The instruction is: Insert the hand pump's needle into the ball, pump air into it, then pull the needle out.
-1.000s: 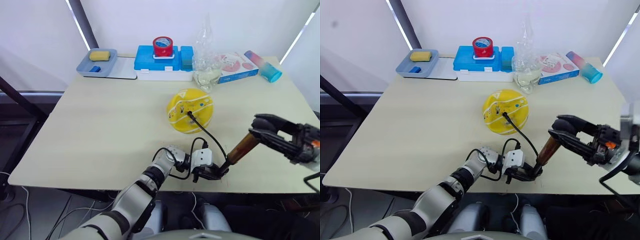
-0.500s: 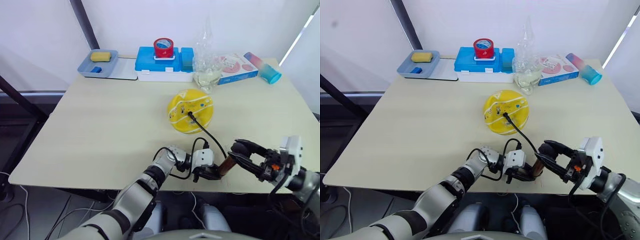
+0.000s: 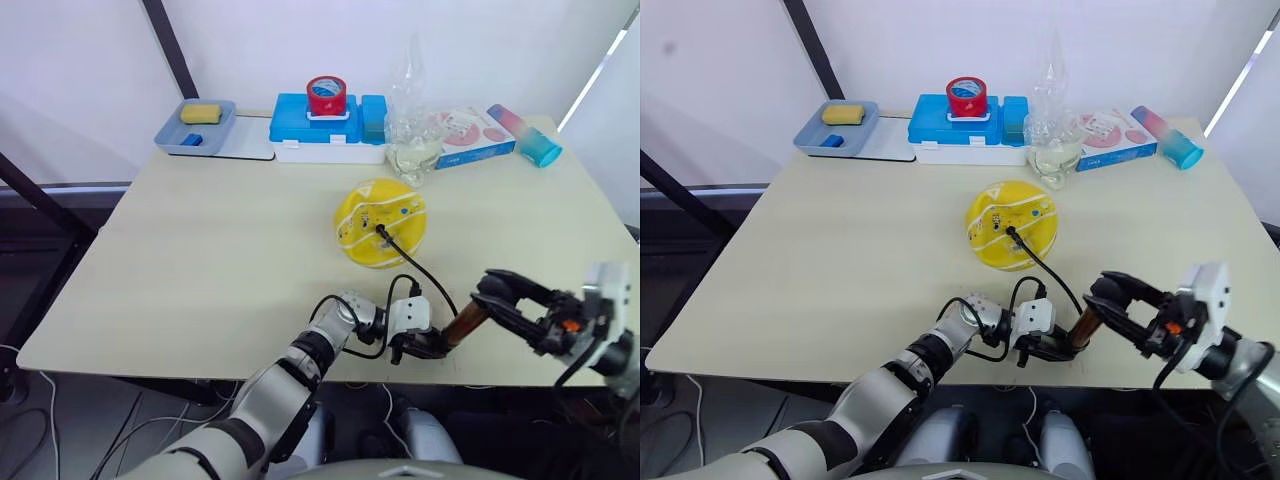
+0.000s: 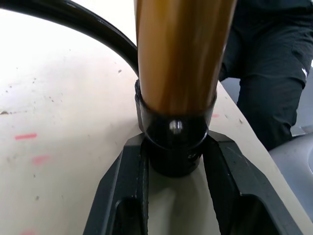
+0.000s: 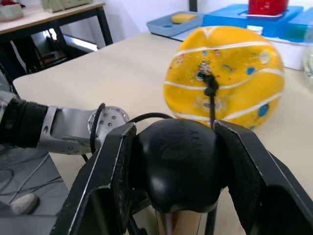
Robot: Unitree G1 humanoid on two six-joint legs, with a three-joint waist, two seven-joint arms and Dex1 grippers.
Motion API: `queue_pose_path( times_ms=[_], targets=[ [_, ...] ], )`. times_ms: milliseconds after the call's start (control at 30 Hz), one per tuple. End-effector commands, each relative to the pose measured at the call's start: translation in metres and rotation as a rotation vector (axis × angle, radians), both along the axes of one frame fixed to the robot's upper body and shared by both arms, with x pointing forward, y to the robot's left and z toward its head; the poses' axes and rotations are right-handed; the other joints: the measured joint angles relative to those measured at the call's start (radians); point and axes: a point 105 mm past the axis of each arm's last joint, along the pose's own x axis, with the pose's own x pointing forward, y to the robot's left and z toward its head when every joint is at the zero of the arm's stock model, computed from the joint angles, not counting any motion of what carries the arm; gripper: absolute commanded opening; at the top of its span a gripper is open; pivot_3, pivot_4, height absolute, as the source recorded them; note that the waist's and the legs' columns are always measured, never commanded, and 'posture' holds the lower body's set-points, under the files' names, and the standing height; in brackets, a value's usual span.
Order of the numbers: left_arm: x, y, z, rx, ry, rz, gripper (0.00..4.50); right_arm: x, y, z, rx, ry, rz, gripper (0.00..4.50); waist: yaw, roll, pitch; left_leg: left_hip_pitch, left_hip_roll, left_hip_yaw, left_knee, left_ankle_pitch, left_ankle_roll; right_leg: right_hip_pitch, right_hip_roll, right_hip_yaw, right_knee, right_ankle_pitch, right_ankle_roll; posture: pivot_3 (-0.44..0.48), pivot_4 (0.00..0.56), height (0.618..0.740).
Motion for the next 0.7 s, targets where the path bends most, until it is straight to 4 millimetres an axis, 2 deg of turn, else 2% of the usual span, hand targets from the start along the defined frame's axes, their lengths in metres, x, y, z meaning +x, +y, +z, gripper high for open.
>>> queue_pose_path(
  times_ms=[33,100,267,367,433,533,600,700],
  targets=[
    [-0.004,0.006,-0.009,0.039,0.037,-0.015,1.11,-0.002,-0.010,0.054,-0.002,-0.152,-0.019,2.02,0.000,0.001,0.000,-0.001,0.000,0.000,0.000,0.000,0.000,-0.001,0.000,0.000,0.000,0.000,0.000,0.000,0.150,0.737],
    [-0.005,0.008,-0.009,0.040,0.056,-0.017,1.11,-0.004,-0.012,0.072,0.000,-0.168,-0.007,2.02,0.000,0.001,0.001,-0.002,0.000,0.000,0.000,0.000,0.000,-0.001,0.000,0.000,0.000,0.000,0.000,0.000,0.150,0.737],
    [-0.003,0.010,-0.009,0.041,0.049,-0.013,1.11,-0.008,-0.012,0.101,-0.007,-0.183,0.014,2.02,0.000,0.001,0.001,-0.003,0.001,-0.001,-0.001,0.000,0.000,-0.001,0.000,-0.001,-0.002,0.000,0.000,0.000,0.150,0.737],
    [-0.002,0.011,-0.010,0.047,0.045,-0.015,1.11,-0.010,-0.011,0.111,0.007,-0.184,0.024,2.02,0.002,0.001,0.001,-0.004,0.001,-0.001,-0.001,0.000,0.001,-0.001,-0.001,-0.001,-0.003,0.000,0.000,0.000,0.150,0.737],
    [-0.002,0.011,-0.010,0.049,0.042,-0.015,1.11,-0.012,-0.007,0.105,0.002,-0.146,0.042,2.02,0.003,0.001,0.001,-0.004,0.001,-0.001,-0.001,-0.001,0.001,-0.001,-0.003,-0.002,-0.004,0.000,0.000,0.000,0.150,0.737],
    [-0.002,0.011,-0.010,0.052,0.032,-0.020,1.11,-0.011,-0.003,0.083,-0.022,-0.082,0.048,2.02,0.003,0.000,0.001,-0.004,0.001,-0.001,-0.001,-0.001,0.002,-0.001,-0.007,-0.002,-0.005,0.000,0.000,0.000,0.150,0.737],
    [-0.003,0.011,-0.010,0.057,0.027,-0.024,1.11,-0.008,0.000,0.065,-0.027,-0.051,0.048,2.02,0.002,-0.001,0.000,-0.004,0.001,-0.001,-0.002,-0.001,0.002,-0.001,-0.006,-0.003,-0.006,0.000,0.000,0.000,0.150,0.737],
    [-0.003,0.011,-0.011,0.061,0.023,-0.027,1.11,-0.007,0.003,0.028,-0.051,0.022,0.048,2.02,0.000,-0.003,-0.002,-0.003,0.001,-0.002,-0.003,-0.001,0.002,0.001,-0.006,-0.004,-0.009,0.000,0.000,0.000,0.150,0.737]
  ],
)
